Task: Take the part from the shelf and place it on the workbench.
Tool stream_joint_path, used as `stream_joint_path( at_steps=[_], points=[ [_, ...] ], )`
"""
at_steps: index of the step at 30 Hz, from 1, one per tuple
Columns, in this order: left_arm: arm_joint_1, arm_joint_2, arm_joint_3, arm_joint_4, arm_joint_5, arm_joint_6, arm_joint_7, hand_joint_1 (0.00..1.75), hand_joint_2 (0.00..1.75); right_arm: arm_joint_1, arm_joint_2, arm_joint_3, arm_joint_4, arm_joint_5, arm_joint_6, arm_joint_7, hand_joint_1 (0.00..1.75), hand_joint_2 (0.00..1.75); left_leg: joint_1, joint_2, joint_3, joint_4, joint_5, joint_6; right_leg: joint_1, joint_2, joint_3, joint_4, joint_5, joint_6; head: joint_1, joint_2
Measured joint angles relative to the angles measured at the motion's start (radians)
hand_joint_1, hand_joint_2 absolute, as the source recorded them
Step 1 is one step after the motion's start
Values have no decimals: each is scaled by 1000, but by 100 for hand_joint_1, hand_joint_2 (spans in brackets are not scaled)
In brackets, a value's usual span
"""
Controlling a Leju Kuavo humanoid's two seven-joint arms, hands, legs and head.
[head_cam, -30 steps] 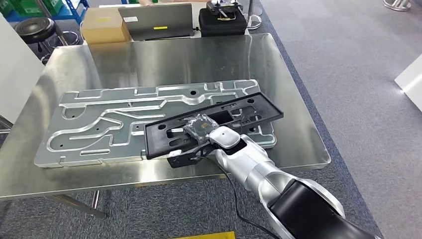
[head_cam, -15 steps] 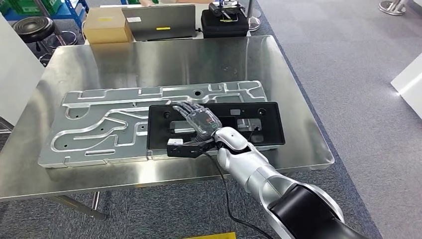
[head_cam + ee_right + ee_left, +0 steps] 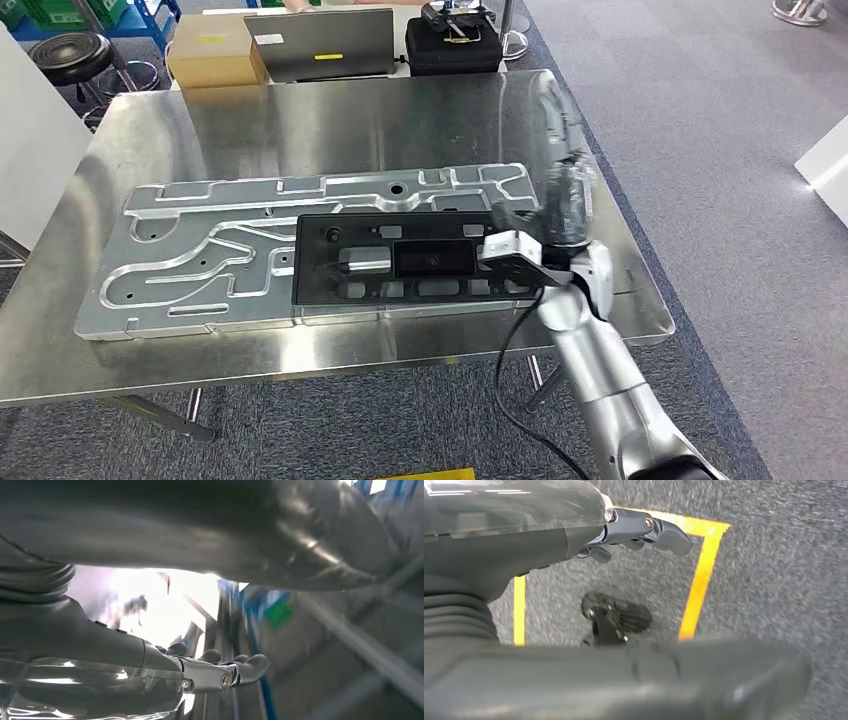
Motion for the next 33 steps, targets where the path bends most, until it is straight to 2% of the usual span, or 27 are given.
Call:
stream_joint_path(
  at_steps=[1, 4, 5, 6, 7, 8, 10, 11, 14, 15, 16, 17, 19, 20, 21, 22, 23, 25, 26, 27, 29, 30, 31, 33],
  points=[
    [2, 0, 5, 0, 5, -3, -4, 0, 0, 33, -17, -30, -55, 1, -15, 0, 0, 0, -1, 3, -12, 34, -23, -3, -4, -2, 5, -6, 1, -4, 0, 0],
    [7, -2, 16, 0, 13, -7, -11, 0, 0, 122, -60, -107, -182, -6, -27, 0, 0, 0, 4, 8, -95, 221, -116, -10, -4, -4, 10, -8, -1, -10, 0, 0],
    [9, -2, 18, 0, 17, -8, -13, 0, 0, 150, -72, -128, -213, -6, -32, 4, 0, 0, 4, 8, -113, 259, -125, -12, -4, -2, 10, -7, -3, -10, 0, 0],
    [9, -2, 21, 0, 21, -10, -14, 0, 0, 183, -82, -153, -242, -8, -40, 11, 0, 0, 4, 8, -112, 257, -112, -13, -4, 0, 12, -5, -4, -9, 0, 0],
    [10, -2, 25, 0, 25, -11, -15, 0, 0, 225, -93, -185, -271, -19, -46, 14, 0, 0, 5, 8, -91, 217, -83, -11, -4, 1, 15, -3, -7, -6, 0, 0],
    [10, -2, 29, 0, 27, -12, -16, 0, 0, 277, -104, -228, -300, -43, -44, 10, 0, 0, 5, 7, -56, 145, -46, -8, -4, 0, 20, 0, -11, -2, 0, 0],
    [13, -2, 36, 0, 29, -13, -16, 0, 0, 392, -116, -338, -342, -115, -9, -28, 0, 0, 3, 5, 5, 23, -1, 1, -1, -6, 23, 6, -17, 8, 0, 0],
    [16, -2, 38, 0, 28, -13, -15, 0, 0, 448, -116, -399, -353, -142, 21, -56, 0, 0, 1, 3, 18, -5, 6, 6, 1, -8, 22, 8, -18, 12, 0, 0],
    [24, -3, 42, 0, 24, -15, -13, 0, 0, 583, -92, -566, -359, -148, 99, -111, 0, 0, -1, 4, 17, -15, 11, 22, -1, -7, 20, 9, -17, 27, 0, 0],
    [24, -4, 42, 0, 23, -15, -13, 0, 0, 615, -82, -607, -358, -140, 110, -117, 0, 0, -1, 6, 16, -19, 17, 30, -3, -5, 17, 18, -30, 33, 0, 0],
    [24, -5, 43, 0, 22, -16, -13, 0, 0, 641, -73, -640, -357, -132, 114, -120, 0, 0, 0, 9, 12, -24, 23, 38, -5, -3, 7, 44, -57, 38, 0, 0],
    [23, -5, 43, 0, 22, -16, -14, 0, 0, 660, -65, -666, -355, -125, 114, -122, 0, 0, 1, 11, 7, -26, 29, 43, -8, -1, -11, 90, -96, 43, 0, 0],
    [22, -5, 43, 0, 22, -17, -15, 0, 0, 683, -52, -705, -351, -112, 118, -122, 0, 0, -2, 15, -9, -26, 40, 47, -12, 0, -58, 221, -178, 52, 0, 0],
    [21, -6, 43, 0, 21, -17, -15, 0, 0, 690, -44, -723, -348, -102, 125, -119, 0, 0, -3, 17, -19, -25, 47, 47, -14, 0, -70, 270, -199, 55, 0, 0],
    [21, -6, 43, 0, 20, -18, -15, 0, 0, 695, -34, -741, -344, -87, 138, -112, 0, 0, -4, 18, -29, -24, 54, 46, -16, 0, -64, 286, -199, 56, 0, 0],
    [21, -6, 43, 0, 19, -18, -16, 0, 0, 696, -22, -760, -336, -67, 154, -105, 0, 0, -4, 19, -39, -23, 61, 44, -16, 0, -38, 261, -181, 56, 0, 0],
    [20, -6, 43, 0, 18, -19, -17, 0, 0, 694, -10, -781, -322, -42, 170, -98, 0, 0, -5, 20, -48, -23, 69, 42, -17, 0, 8, 200, -153, 55, 0, 0],
    [18, -6, 43, 0, 15, -19, -20, 0, 0, 683, 13, -834, -271, 17, 186, -98, 0, 0, -5, 19, -58, -22, 84, 34, -14, 0, 112, 51, -121, 47, 0, 0],
    [17, -7, 43, 0, 14, -20, -20, 0, 0, 674, 21, -867, -233, 50, 184, -103, 0, 0, -6, 19, -59, -23, 92, 29, -12, 0, 144, 2, -116, 41, 0, 0],
    [16, -7, 43, 0, 12, -20, -18, 0, 0, 662, 27, -907, -184, 86, 176, -109, 0, 0, -5, 18, -59, -24, 99, 23, -8, 1, 159, -24, -116, 35, 0, 0],
    [17, -7, 44, 0, 9, -19, -13, 0, 0, 640, 32, -990, -74, 149, 150, -116, 0, 0, -4, 17, -60, -29, 113, 10, -5, 0, 152, -32, -103, 21, 0, 0],
    [18, -7, 45, 0, 8, -18, -10, 0, 0, 633, 32, -1027, -22, 169, 137, -118, 0, 0, -4, 16, -66, -23, 103, 5, -7, -2, 144, -35, -93, 13, 0, 0],
    [20, -7, 46, 0, 8, -16, -8, 0, 0, 628, 33, -1055, 21, 182, 127, -119, 0, 0, -3, 15, -75, -4, 76, 1, -9, -4, 134, -37, -82, 5, 0, 0],
    [22, -7, 48, 0, 7, -13, -4, 0, 0, 618, 35, -1100, 97, 211, 116, -121, 0, 0, -2, 14, -104, 91, -26, -4, -10, -6, 106, -37, -58, -5, 0, 0]
  ],
)
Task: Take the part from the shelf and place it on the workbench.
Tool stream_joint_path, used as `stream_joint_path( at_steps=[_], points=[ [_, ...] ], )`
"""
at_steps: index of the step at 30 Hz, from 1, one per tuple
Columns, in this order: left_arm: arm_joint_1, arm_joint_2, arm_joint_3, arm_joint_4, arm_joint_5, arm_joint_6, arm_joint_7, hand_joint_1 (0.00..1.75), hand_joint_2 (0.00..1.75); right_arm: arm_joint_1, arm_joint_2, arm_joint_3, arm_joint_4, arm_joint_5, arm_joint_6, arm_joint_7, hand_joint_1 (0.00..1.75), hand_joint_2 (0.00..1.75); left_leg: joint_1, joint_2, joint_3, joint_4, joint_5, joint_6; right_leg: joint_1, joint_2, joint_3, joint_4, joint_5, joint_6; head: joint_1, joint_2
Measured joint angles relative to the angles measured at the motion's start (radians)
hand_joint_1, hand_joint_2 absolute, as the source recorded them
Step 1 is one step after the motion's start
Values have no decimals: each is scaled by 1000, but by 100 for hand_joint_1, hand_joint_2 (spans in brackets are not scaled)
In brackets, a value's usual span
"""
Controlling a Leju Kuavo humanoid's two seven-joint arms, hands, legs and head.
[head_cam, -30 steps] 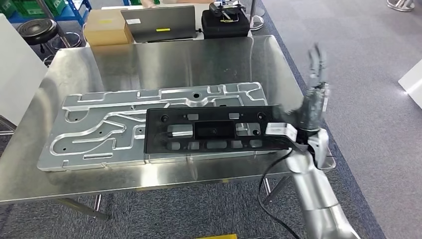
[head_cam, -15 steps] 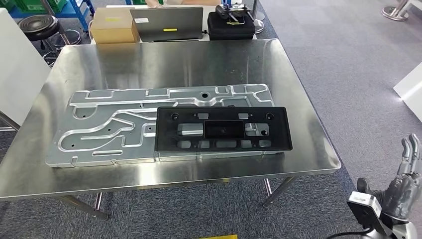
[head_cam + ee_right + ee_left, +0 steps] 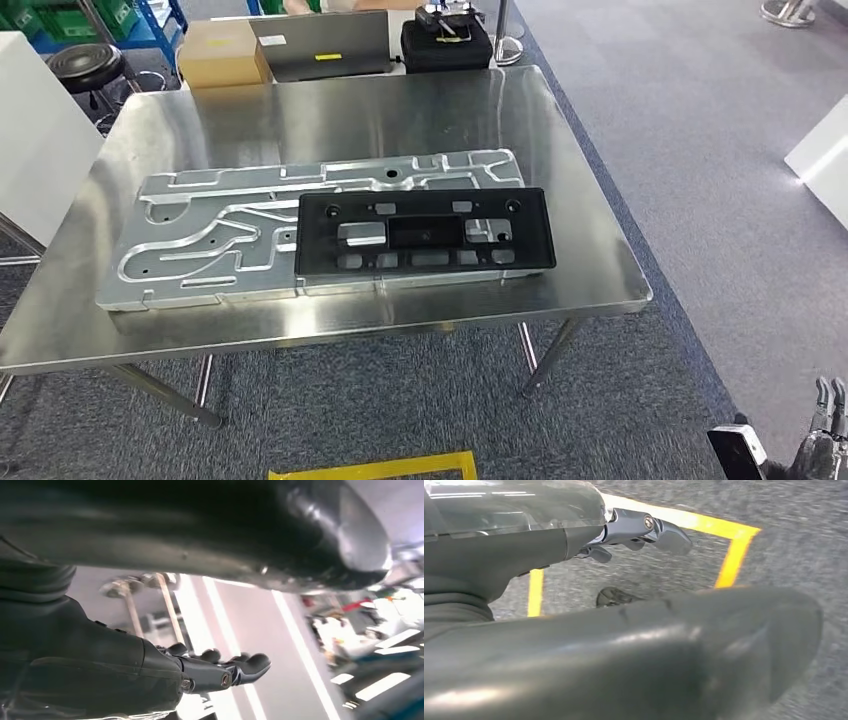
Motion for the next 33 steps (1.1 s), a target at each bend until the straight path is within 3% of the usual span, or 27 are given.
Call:
stream_joint_path(
  at_steps=[1, 2, 3, 4, 6, 8, 10, 12, 13, 14, 16, 17, 18, 19, 20, 22, 24, 27, 28, 30, 32, 33],
  points=[
    [0, 0, 1, 0, -1, 2, 2, 0, 0, -7, 0, -23, 42, 26, -3, 2, 0, 0, 1, 0, -13, 67, -48, -2, 1, 0, -15, 3, 10, -2, 0, 0],
    [0, 0, 2, 0, -1, 4, 4, 0, 0, -15, -1, -50, 89, 61, -6, 7, 0, 0, 1, 0, -19, 125, -76, -4, 3, 0, -31, 6, 20, -2, 0, 0],
    [0, 0, 3, 0, -1, 6, 5, 0, 0, -24, -2, -80, 142, 103, -11, 17, 0, 0, 1, 0, -13, 160, -82, -5, 4, -1, -48, 10, 29, -1, 0, 0],
    [0, 0, 4, 0, -1, 8, 7, 0, 0, -33, -4, -112, 199, 146, -20, 33, 0, 0, 1, 0, 9, 160, -67, -5, 5, -1, -63, 15, 36, 1, 0, 0],
    [0, -1, 8, 0, 0, 12, 10, 0, 0, -52, -9, -174, 331, 236, -50, 94, 0, 0, 1, 0, 103, 52, -24, -1, 5, -2, -91, 28, 48, 6, 0, 0],
    [-2, -1, 11, 0, 0, 13, 14, 0, 0, -70, -14, -222, 473, 316, -77, 187, 0, 0, -2, -2, 196, -86, -22, 6, 7, -2, -111, 38, 60, 14, 0, 0],
    [-1, -4, 12, 0, -4, 13, 20, 0, 0, -85, -12, -254, 603, 380, -68, 307, 0, 0, -6, -2, 223, -136, -30, 11, 6, -2, -117, 36, 75, 24, 0, 0],
    [0, -10, 13, 0, -14, 10, 29, 0, 0, -97, -5, -274, 720, 425, -10, 434, 0, 0, -3, 1, 213, -145, -14, 22, 7, 4, -122, 35, 81, 35, 0, 0],
    [-1, -12, 12, 1, -20, 8, 35, 0, 0, -101, 2, -280, 770, 440, 28, 486, 0, 0, 0, 3, 207, -150, -6, 31, 7, 7, -130, 50, 62, 40, 0, 0],
    [-2, -14, 12, 1, -26, 5, 41, 0, 0, -105, 12, -285, 813, 449, 69, 527, 0, 0, 3, 6, 200, -155, 4, 39, 6, 10, -144, 84, 28, 45, 0, 0],
    [-3, -17, 10, 1, -40, -1, 56, 0, 0, -118, 35, -296, 882, 445, 143, 583, 0, 0, 2, 12, 180, -151, 19, 47, 0, 11, -184, 206, -64, 54, 0, 0],
    [-3, -18, 9, 1, -47, -5, 65, 0, 0, -126, 48, -303, 909, 432, 176, 607, 0, 0, 1, 14, 168, -147, 25, 46, -3, 10, -199, 268, -94, 57, 0, 0],
    [-4, -20, 6, 1, -58, -10, 73, 0, 0, -133, 60, -314, 933, 415, 211, 637, 0, 0, 1, 15, 155, -142, 31, 45, -5, 10, -201, 305, -104, 60, 0, 0],
    [-4, -22, 2, 1, -69, -14, 83, 0, 0, -139, 72, -327, 955, 397, 249, 671, 0, 0, 0, 15, 144, -135, 35, 44, -7, 10, -184, 306, -94, 62, 0, 0],
    [-5, -26, -5, 1, -83, -17, 92, 0, 0, -144, 81, -341, 972, 380, 290, 707, 0, 0, 0, 15, 133, -127, 38, 42, -8, 9, -146, 266, -70, 62, 0, 0],
    [-6, -36, -21, 2, -112, -23, 113, 0, 0, -152, 93, -366, 998, 343, 368, 768, 0, 0, 0, 14, 116, -113, 43, 36, -8, 10, -48, 123, -36, 55, 0, 0],
    [-7, -45, -39, 3, -138, -29, 129, 0, 0, -159, 99, -394, 1014, 300, 425, 800, 0, 0, -1, 13, 106, -107, 51, 25, -1, 12, 1, 36, -32, 44, 0, 0],
    [-6, -56, -67, 4, -165, -37, 140, 0, 0, -162, 109, -443, 1030, 258, 465, 823, 0, 0, 1, 12, 99, -109, 65, 4, 3, 10, -6, 21, -15, 25, 0, 0],
    [-5, -58, -75, 4, -170, -40, 141, 0, 0, -164, 113, -456, 1034, 251, 468, 827, 0, 0, 1, 10, 93, -99, 49, -1, 0, 8, -13, 16, -4, 16, 0, 0],
    [-3, -58, -86, 4, -173, -47, 140, 0, 0, -168, 120, -476, 1040, 245, 469, 829, 0, 0, 2, 8, 69, -30, -28, -7, -3, 5, -32, 7, 19, 3, 0, 0],
    [-2, -58, -93, 4, -168, -53, 133, 0, 0, -169, 124, -489, 1044, 245, 477, 827, 0, 0, 3, 7, 42, 91, -115, -11, -1, 4, -59, 9, 39, -1, 0, 0],
    [-1, -58, -93, 4, -159, -54, 126, 0, 0, -169, 126, -493, 1046, 248, 484, 822, 0, 0, 3, 7, 40, 138, -129, -13, 0, 3, -74, 12, 49, -1, 0, 0]
  ],
)
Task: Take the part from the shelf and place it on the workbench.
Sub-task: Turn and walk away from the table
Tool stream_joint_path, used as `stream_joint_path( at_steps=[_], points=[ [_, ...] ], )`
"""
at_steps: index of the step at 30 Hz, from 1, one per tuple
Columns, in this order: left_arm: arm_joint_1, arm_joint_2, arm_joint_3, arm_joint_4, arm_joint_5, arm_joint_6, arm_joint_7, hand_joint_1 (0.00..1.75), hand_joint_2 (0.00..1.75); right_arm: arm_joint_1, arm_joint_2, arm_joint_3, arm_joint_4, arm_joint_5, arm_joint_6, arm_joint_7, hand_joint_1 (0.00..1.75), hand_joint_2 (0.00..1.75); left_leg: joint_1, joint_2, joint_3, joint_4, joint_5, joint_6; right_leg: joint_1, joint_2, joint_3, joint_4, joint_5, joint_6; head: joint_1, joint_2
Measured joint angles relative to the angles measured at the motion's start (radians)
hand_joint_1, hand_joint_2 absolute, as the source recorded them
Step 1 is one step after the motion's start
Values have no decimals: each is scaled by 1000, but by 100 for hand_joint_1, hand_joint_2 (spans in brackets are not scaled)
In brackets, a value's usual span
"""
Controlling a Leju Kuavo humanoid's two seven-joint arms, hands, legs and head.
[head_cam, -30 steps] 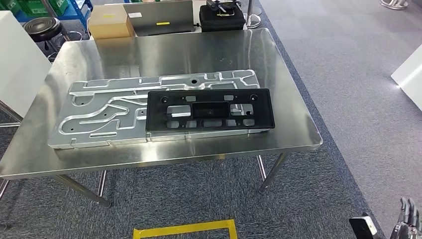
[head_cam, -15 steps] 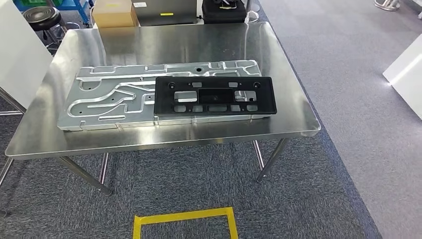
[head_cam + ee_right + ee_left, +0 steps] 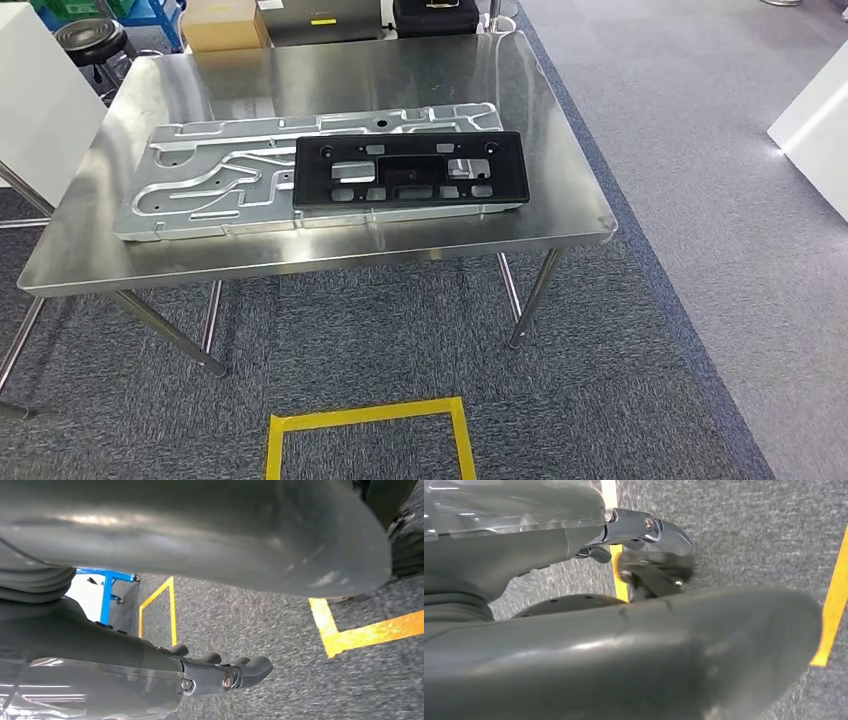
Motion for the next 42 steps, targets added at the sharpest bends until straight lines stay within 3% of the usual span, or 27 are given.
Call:
stream_joint_path(
  at_steps=[2, 4, 6, 7, 9, 10, 11, 14, 15, 16, 17, 19, 21, 22, 24, 25, 26, 29, 30, 31, 32, 34, 35, 37, 38, 40, 42],
  points=[
    [0, 1, 1, 0, 27, -1, -17, 0, 0, -1, 2, -4, 3, 16, 15, -20, 0, 0, 1, 0, 37, 6, 39, -2, 0, -2, -35, 11, 19, 4, 0, 0],
    [-2, 4, 7, 0, 58, 3, -33, 0, 0, -4, 3, 0, 6, 39, 30, -52, 0, 0, 2, 0, 129, -112, 82, -2, -1, -1, -68, 27, 36, 12, 0, 0],
    [-6, 6, 17, 0, 79, 10, -42, 0, 0, -9, 2, 8, 9, 58, 44, -81, 0, 0, -2, -4, 210, -240, 69, 10, 0, -1, -85, 39, 52, 23, 0, 0],
    [-7, 7, 21, 0, 83, 13, -45, 0, 0, -12, 2, 12, 10, 64, 51, -92, 0, 0, -5, -5, 225, -272, 57, 18, 1, -1, -87, 39, 62, 29, 0, 0],
    [-7, 9, 28, 0, 80, 15, -47, 0, 0, -16, 1, 21, 11, 71, 59, -110, 0, 0, -6, -5, 216, -279, 70, 37, 0, 2, -89, 33, 83, 41, 0, 0],
    [-8, 10, 29, 0, 75, 16, -47, 0, 0, -18, 0, 23, 12, 70, 63, -117, 0, 0, -5, -2, 204, -280, 83, 46, -1, 5, -96, 38, 72, 47, 0, 0],
    [-9, 11, 29, 0, 70, 17, -47, 0, 0, -19, -1, 25, 13, 68, 65, -122, 0, 0, -4, 0, 189, -281, 98, 55, -2, 8, -106, 59, 40, 53, 0, 0],
    [-9, 16, 29, 0, 57, 20, -45, 0, 0, -22, -2, 26, 15, 62, 69, -122, 0, 0, -7, 4, 135, -281, 143, 69, -4, 10, -140, 227, -125, 64, 0, 0],
    [-9, 17, 28, 0, 54, 21, -44, 0, 0, -22, -2, 26, 16, 61, 67, -116, 0, 0, -9, 4, 116, -279, 158, 69, -4, 10, -143, 287, -149, 65, 0, 0],
    [-9, 19, 28, 0, 52, 21, -43, 0, 0, -23, -2, 27, 16, 61, 62, -107, 0, 0, -11, 5, 96, -276, 172, 68, -4, 10, -136, 326, -146, 64, 0, 0],
    [-9, 20, 28, 0, 52, 22, -42, 0, 0, -23, -2, 27, 16, 63, 57, -97, 0, 0, -12, 5, 75, -272, 185, 67, -4, 9, -114, 332, -121, 62, 0, 0],
    [-10, 23, 27, 0, 52, 23, -41, 0, 0, -24, -2, 29, 17, 69, 47, -73, 0, 0, -16, 6, 38, -265, 212, 64, -1, 9, -13, 241, -77, 50, 0, 0],
    [-10, 25, 27, 0, 51, 23, -42, 0, 0, -27, -3, 32, 17, 73, 39, -56, 0, 0, -19, 5, 16, -260, 235, 57, 7, 9, 124, 64, -99, 34, 0, 0],
    [-10, 25, 26, 0, 50, 23, -42, 0, 0, -28, -4, 32, 17, 73, 37, -49, 0, 0, -19, 6, 10, -261, 248, 52, 11, 8, 167, 0, -118, 28, 0, 0],
    [-10, 28, 25, 0, 47, 23, -44, 0, 0, -28, -4, 33, 18, 73, 36, -40, 0, 0, -17, 8, 1, -267, 273, 40, 14, 7, 181, -48, -119, 19, 0, 0],
    [-10, 29, 25, 0, 46, 23, -46, 0, 0, -28, -4, 33, 18, 73, 36, -37, 0, 0, -15, 6, -4, -265, 271, 35, 14, 5, 170, -47, -105, 13, 0, 0],
    [-9, 31, 25, 0, 45, 22, -47, 0, 0, -28, -3, 33, 19, 73, 36, -35, 0, 0, -14, 4, -11, -251, 247, 30, 11, 2, 158, -49, -91, 6, 0, 0],
    [-6, 33, 23, 0, 45, 20, -56, 0, 0, -26, -4, 33, 19, 75, 37, -41, 0, 0, -7, -1, -48, -90, 83, 16, 9, -4, 103, -43, -47, -4, 0, 0],
    [-6, 34, 22, 0, 45, 19, -60, 0, 0, -26, -4, 33, 19, 76, 38, -46, 0, 0, -6, 0, -55, -23, 51, 12, 9, -5, 79, -37, -33, -3, 0, 0],
    [-7, 34, 21, 0, 45, 18, -64, 0, 0, -26, -4, 34, 20, 77, 40, -53, 0, 0, -5, 0, -54, 27, 49, 9, 9, -6, 54, -29, -19, -2, 0, 0],
    [-7, 36, 20, 0, 45, 17, -67, 0, 0, -26, -4, 35, 20, 77, 42, -61, 0, 0, -4, 0, -39, 48, 74, 7, 8, -7, 28, -19, -8, 0, 0, 0],
    [-10, 40, 18, 0, 45, 15, -72, 0, 0, -28, -3, 38, 21, 77, 50, -80, 0, 0, -2, -1, 45, -13, 126, 5, 5, -7, -23, 9, 12, 8, 0, 0],
    [-12, 43, 17, 0, 45, 15, -73, 0, 0, -29, -3, 40, 22, 77, 55, -90, 0, 0, -2, -1, 110, -92, 120, 5, 5, -6, -46, 24, 20, 13, 0, 0],
    [-17, 47, 13, 0, 45, 15, -74, 0, 0, -31, -3, 43, 23, 76, 65, -108, 0, 0, -5, -3, 207, -234, 66, 18, 6, -6, -72, 46, 35, 25, 0, 0],
    [-19, 49, 12, 0, 45, 15, -74, 0, 0, -32, -3, 44, 23, 75, 69, -116, 0, 0, -8, -3, 224, -270, 47, 28, 7, -6, -77, 49, 42, 31, 0, 0],
    [-17, 51, 12, 0, 45, 18, -74, 0, 0, -32, -3, 46, 23, 75, 75, -127, 0, 0, -8, 0, 214, -276, 55, 48, 4, -7, -83, 49, 49, 44, 0, 0],
    [-16, 52, 12, 0, 46, 23, -71, 0, 0, -32, -3, 48, 23, 75, 75, -133, 0, 0, -7, 5, 195, -277, 78, 63, -1, -5, -99, 88, -8, 55, 0, 0]
  ],
)
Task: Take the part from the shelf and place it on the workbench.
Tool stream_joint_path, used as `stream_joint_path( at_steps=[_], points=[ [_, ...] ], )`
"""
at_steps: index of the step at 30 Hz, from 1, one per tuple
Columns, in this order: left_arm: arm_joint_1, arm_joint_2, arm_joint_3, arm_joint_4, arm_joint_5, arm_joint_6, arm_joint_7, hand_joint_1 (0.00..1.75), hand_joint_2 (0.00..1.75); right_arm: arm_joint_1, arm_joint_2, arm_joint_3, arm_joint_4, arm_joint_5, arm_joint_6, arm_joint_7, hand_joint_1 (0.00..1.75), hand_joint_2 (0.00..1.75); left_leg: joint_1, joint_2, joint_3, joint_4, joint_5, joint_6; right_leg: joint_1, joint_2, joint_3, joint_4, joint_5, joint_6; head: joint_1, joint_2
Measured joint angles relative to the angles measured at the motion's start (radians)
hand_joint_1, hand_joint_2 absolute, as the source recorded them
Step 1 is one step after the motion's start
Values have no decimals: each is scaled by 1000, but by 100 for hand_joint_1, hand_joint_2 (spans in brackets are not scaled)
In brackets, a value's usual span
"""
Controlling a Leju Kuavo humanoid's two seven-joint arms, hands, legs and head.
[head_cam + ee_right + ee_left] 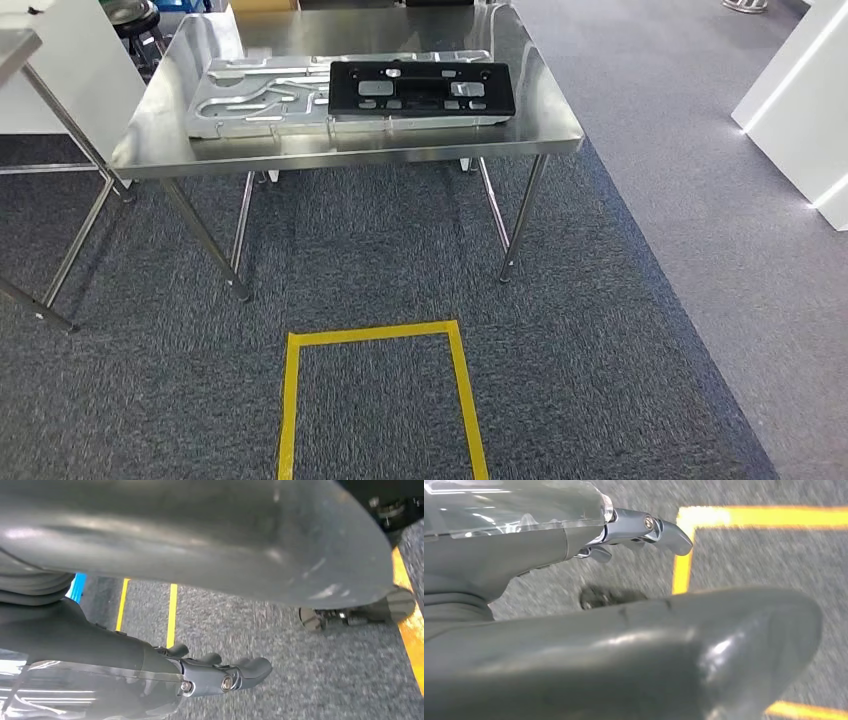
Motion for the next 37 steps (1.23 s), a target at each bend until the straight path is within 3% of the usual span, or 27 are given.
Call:
stream_joint_path(
  at_steps=[2, 3, 4, 5, 6, 8, 9, 11, 14, 16, 17, 19, 20, 21, 23, 25, 28, 30, 33, 34, 35, 36, 37],
  points=[
    [0, 2, 0, 0, 0, 3, 2, 0, 0, 1, 0, 1, 0, 0, 0, -3, 0, 0, 0, 1, -25, 1, 22, 6, -3, 2, -29, 104, -103, 9, 0, 0],
    [0, 2, 0, 0, 0, 4, 3, 0, 0, 2, 0, 1, 0, 0, 0, -4, 0, 0, -1, 1, -39, 2, 33, 6, -4, 2, -42, 165, -136, 12, 0, 0],
    [1, 2, 0, 0, 0, 5, 6, 0, 0, 2, 0, 1, 1, 0, 0, -6, 0, 0, -2, 2, -54, 3, 43, 5, -4, 2, -47, 213, -145, 14, 0, 0],
    [1, 2, 0, 0, -1, 7, 11, 0, 0, 2, 0, 2, 1, -1, 0, -6, 0, 0, -2, 2, -67, 5, 52, 4, -4, 2, -38, 233, -131, 13, 0, 0],
    [1, 2, 0, 0, -2, 9, 16, 0, 0, 2, 1, 2, 2, -1, 0, -6, 0, 0, -3, 2, -79, 6, 60, 2, -4, 2, -10, 215, -103, 11, 0, 0],
    [1, 1, -1, 0, -4, 13, 24, 0, 0, 1, 1, 2, 2, -3, -1, -6, 0, 0, -5, 2, -95, 8, 74, -2, 0, 3, 95, 83, -62, -3, 0, 0],
    [1, 1, -2, 0, -4, 15, 27, 0, 0, 0, 1, 2, 2, -3, -1, -6, 0, 0, -6, 2, -100, 10, 80, -7, 3, 3, 149, 5, -61, -11, 0, 0],
    [1, 0, -3, 0, -5, 16, 29, 0, 0, -2, 0, 2, 2, -3, -1, -6, 0, 0, -6, 3, -106, 11, 90, -18, 11, 3, 204, -86, -76, -23, 0, 0],
    [1, 2, -3, 0, -5, 18, 32, 0, 0, -1, 2, 2, 2, -6, -1, -6, 0, 0, -3, 3, -114, 22, 88, -35, 9, 1, 201, -106, -66, -42, 0, 0],
    [2, 3, -3, 0, -5, 18, 35, 0, 0, 0, 4, 2, 3, -9, -2, -6, 0, 0, -2, -1, -147, 99, 31, -42, 6, -2, 193, -112, -54, -54, 0, 0],
    [3, 3, -3, 0, -5, 19, 35, 0, 0, 0, 5, 2, 3, -11, -2, -6, 0, 0, 0, -2, -175, 167, -10, -46, 7, -3, 186, -111, -50, -58, 0, 0],
    [6, 3, -3, 0, -3, 20, 37, 0, 0, 1, 5, 2, 3, -15, -5, -4, 0, 87, 2, -2, -219, 289, -64, -53, 10, -3, 171, -104, -44, -61, 0, 0],
    [7, 3, -3, 0, -2, 22, 38, 0, 0, 2, 5, 1, 3, -17, -8, 0, 0, 131, 3, -2, -220, 307, -63, -54, 11, -2, 165, -99, -43, -61, 0, 0],
    [7, 3, -3, 0, -1, 23, 38, 0, 0, 3, 6, 1, 3, -19, -14, 6, 0, 175, 3, -2, -199, 281, -42, -54, 12, -2, 159, -93, -42, -60, 0, 0],
    [6, 4, -3, 0, 0, 25, 38, 0, 0, 3, 7, 1, 3, -20, -26, 19, 0, 175, 4, -2, -118, 145, 15, -49, 12, -2, 151, -80, -43, -57, 0, 0],
    [6, 5, -3, 0, 1, 26, 39, 0, 0, 2, 7, 1, 3, -19, -35, 26, 0, 175, 1, -2, -62, 43, 39, -40, 15, -1, 144, -70, -44, -49, 0, 0],
    [6, 5, -3, 0, 3, 26, 41, 0, 0, 1, 7, 1, 3, -21, -39, 28, 0, 175, 1, -3, -60, 19, 41, -25, 18, -1, 137, -64, -42, -32, 0, 0],
    [5, 4, -3, 0, 4, 27, 44, 0, 0, 0, 7, 1, 3, -21, -39, 28, 0, 175, 6, -2, -63, 12, 50, -10, 16, 4, 123, -35, -65, -20, 0, 0],
    [5, 4, -2, 0, 7, 29, 49, 0, 131, 2, 6, 2, 3, -10, -42, 40, 0, 175, 6, 0, -76, 9, 60, 4, 3, 10, 41, 141, -163, -2, 0, 0],
    [5, 4, -1, 0, 8, 30, 50, 0, 175, 4, 6, 2, 3, -5, -45, 48, 0, 131, 6, 0, -79, 9, 62, 5, -3, 10, 17, 196, -183, 5, 0, 0],
    [5, 4, 0, 0, 8, 30, 51, 0, 175, 5, 6, 3, 3, -2, -47, 54, 0, 87, 6, 0, -81, 10, 63, 4, -9, 10, 8, 219, -182, 12, 0, 0],
    [6, 5, 1, 0, 9, 31, 51, 0, 175, 6, 6, 3, 3, -2, -49, 58, 0, 87, 7, -1, -82, 11, 64, 4, -16, 9, 20, 201, -162, 19, 0, 0],
    [6, 5, 1, 0, 9, 31, 51, 0, 175, 7, 6, 3, 3, -2, -50, 59, 0, 58, 7, -1, -82, 12, 64, 3, -19, 9, 28, 186, -149, 22, 0, 0]
  ],
)
